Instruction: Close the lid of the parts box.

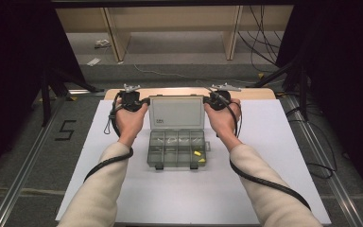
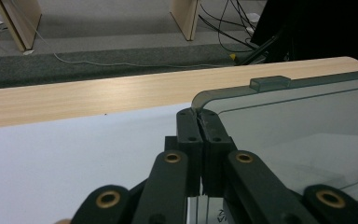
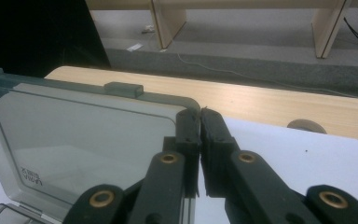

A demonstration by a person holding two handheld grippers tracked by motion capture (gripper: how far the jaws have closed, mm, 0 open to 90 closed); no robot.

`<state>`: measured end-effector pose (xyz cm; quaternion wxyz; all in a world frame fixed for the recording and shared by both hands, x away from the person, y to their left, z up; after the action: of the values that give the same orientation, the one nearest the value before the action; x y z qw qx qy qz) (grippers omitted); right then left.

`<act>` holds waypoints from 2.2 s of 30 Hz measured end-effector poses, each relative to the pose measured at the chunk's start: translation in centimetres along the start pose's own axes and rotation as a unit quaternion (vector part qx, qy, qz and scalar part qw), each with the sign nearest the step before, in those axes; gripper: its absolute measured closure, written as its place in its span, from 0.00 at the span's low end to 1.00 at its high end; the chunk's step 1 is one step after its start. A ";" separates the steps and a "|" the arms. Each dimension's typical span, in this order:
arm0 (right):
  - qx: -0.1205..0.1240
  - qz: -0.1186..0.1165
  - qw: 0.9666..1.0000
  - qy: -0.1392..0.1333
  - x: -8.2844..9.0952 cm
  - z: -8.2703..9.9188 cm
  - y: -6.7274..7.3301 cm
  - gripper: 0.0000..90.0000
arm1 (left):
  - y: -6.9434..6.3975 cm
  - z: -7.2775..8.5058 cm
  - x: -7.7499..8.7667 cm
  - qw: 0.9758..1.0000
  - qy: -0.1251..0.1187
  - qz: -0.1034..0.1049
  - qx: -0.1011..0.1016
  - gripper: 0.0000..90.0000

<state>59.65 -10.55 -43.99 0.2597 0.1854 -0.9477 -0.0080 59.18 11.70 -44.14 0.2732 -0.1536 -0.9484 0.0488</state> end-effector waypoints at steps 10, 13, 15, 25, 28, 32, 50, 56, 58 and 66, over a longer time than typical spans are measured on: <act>0.014 -0.004 1.000 -0.008 0.9 0.2 0.3 0.97 | -0.2 0.3 0.9 1.000 -0.010 0.004 -0.010 0.98; 0.018 -0.006 1.000 -0.009 1.3 0.3 0.4 0.97 | -0.3 0.3 1.2 1.000 -0.013 0.005 -0.015 0.98; 0.021 -0.004 1.000 -0.012 1.5 0.4 0.5 0.97 | -0.3 0.4 1.3 1.000 -0.015 0.004 -0.016 0.98; 0.031 -0.007 0.999 -0.020 2.7 0.8 0.9 0.97 | -0.6 0.7 2.2 0.999 -0.024 0.006 -0.026 0.98; 0.036 -0.010 0.999 -0.021 3.2 1.0 1.1 0.97 | -0.7 0.9 2.6 0.999 -0.029 0.009 -0.028 0.98; 0.041 -0.015 0.999 -0.022 3.8 1.4 1.4 0.97 | -0.8 1.3 3.1 0.999 -0.036 0.010 -0.039 0.98; 0.082 -0.025 0.996 -0.031 6.5 3.2 2.4 0.97 | -1.5 3.1 5.8 0.995 -0.061 0.025 -0.070 0.98; 0.099 -0.027 0.994 -0.033 7.3 3.8 2.7 0.97 | -1.7 4.0 6.5 0.994 -0.070 0.034 -0.081 0.97; 0.104 -0.028 0.994 -0.031 7.5 4.0 2.7 0.97 | -1.8 4.4 6.9 0.992 -0.071 0.036 -0.097 0.97; 0.126 -0.050 0.991 -0.020 8.9 5.9 3.1 0.93 | -2.0 6.6 8.6 0.988 -0.054 0.061 -0.130 0.92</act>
<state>48.59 -11.29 -44.41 0.2146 0.2634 -0.9357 0.0947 48.25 12.50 -45.03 0.1957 -0.2425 -0.9489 -0.0504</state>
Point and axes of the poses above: each handheld gripper's, and its own axes: x roughly backward along the jaws, z roughly out of its underside, y roughly to its left, the point moved 10 cm from there along -x, roughly forward along the jaws, and after that the axes turned 2 degrees about x, right-handed, at the moved point
